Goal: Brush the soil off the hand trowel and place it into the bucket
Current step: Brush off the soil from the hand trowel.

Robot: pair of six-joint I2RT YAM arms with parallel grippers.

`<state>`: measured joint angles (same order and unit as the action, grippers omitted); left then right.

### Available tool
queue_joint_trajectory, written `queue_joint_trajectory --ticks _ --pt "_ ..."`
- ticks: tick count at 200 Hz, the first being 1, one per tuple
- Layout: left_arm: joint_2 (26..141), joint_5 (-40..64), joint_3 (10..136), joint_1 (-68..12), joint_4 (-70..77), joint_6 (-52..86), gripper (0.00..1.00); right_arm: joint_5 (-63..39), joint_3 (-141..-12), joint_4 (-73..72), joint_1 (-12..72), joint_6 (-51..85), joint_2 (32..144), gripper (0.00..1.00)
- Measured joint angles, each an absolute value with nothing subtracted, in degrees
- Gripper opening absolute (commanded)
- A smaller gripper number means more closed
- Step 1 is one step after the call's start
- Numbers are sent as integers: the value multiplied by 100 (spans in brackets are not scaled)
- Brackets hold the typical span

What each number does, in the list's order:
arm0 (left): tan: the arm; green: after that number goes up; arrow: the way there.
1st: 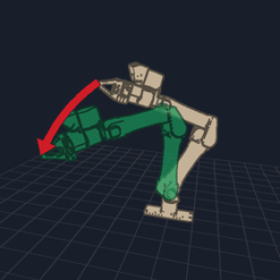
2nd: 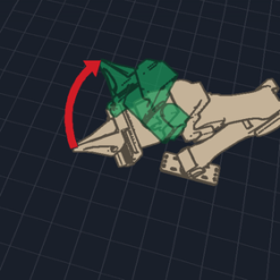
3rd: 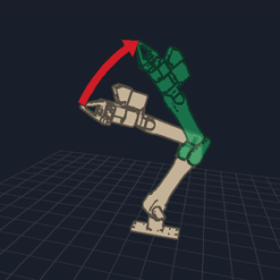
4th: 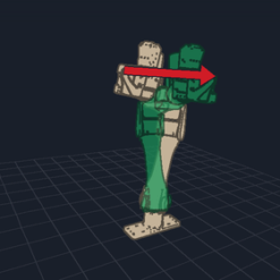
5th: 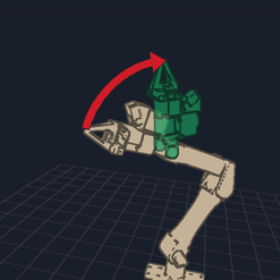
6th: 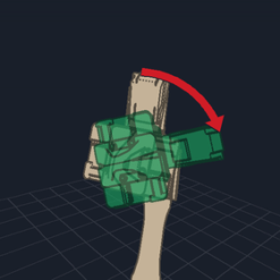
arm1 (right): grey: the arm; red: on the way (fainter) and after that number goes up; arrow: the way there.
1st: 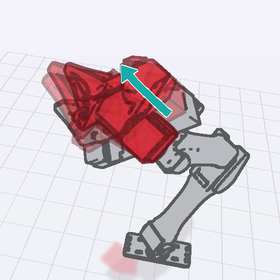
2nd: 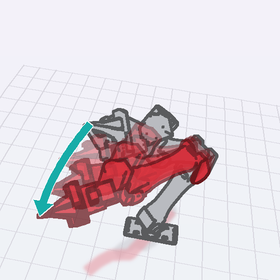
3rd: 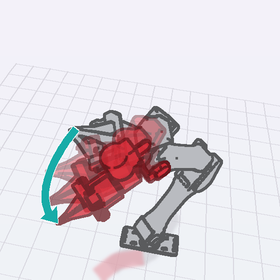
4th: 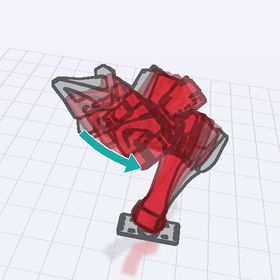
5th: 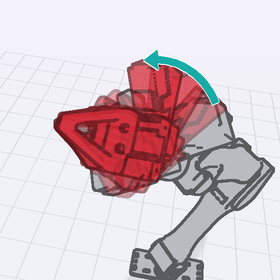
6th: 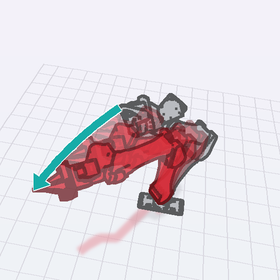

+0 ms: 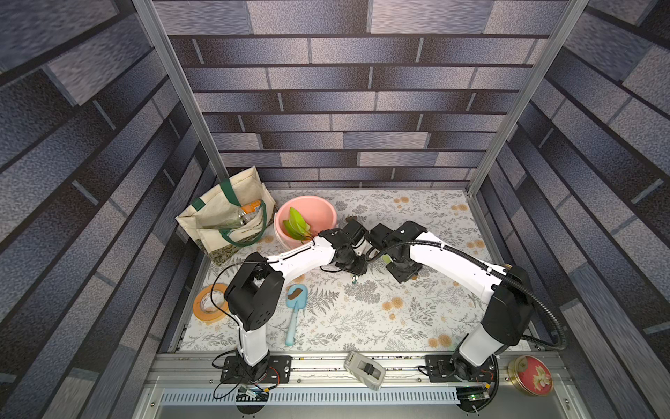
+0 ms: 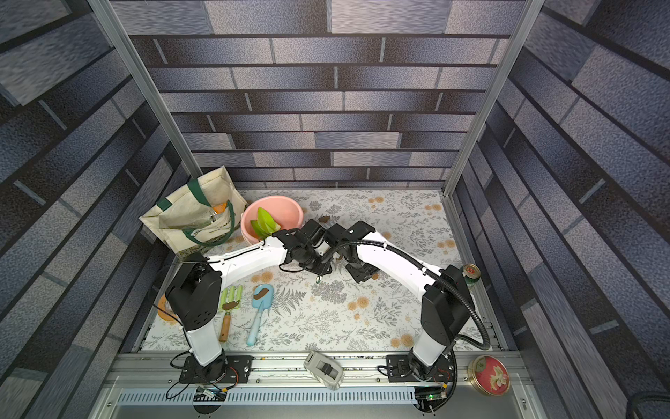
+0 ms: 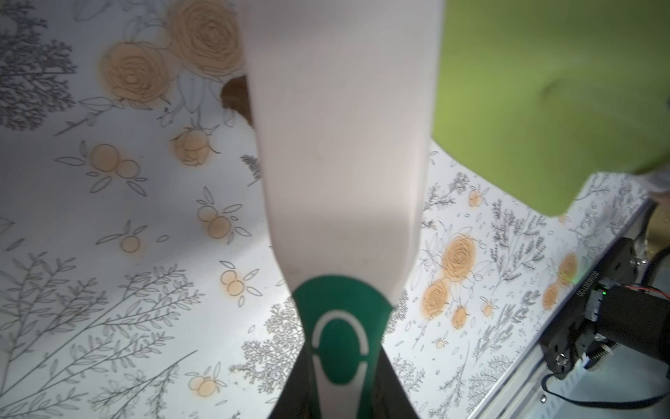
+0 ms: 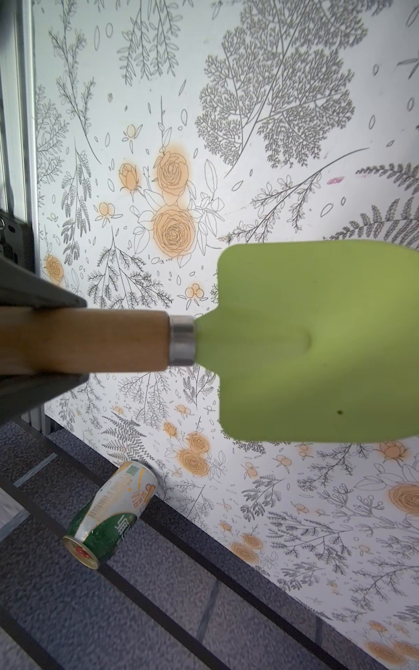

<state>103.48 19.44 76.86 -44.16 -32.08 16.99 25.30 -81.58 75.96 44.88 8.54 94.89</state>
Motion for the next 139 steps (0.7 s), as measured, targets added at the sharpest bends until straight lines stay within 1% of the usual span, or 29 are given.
queue_joint_trajectory --ticks 25,96,139 --pt "10335 2233 7634 -4578 -3181 1706 0 2552 -8176 7614 4488 851 9489 0" --pt "10346 2818 7699 -4622 -3260 1538 0 2554 -8250 7564 4488 762 9476 0" --pt "10541 3063 7894 -4659 -3352 1431 0 2563 -8320 7559 4488 716 9400 0"
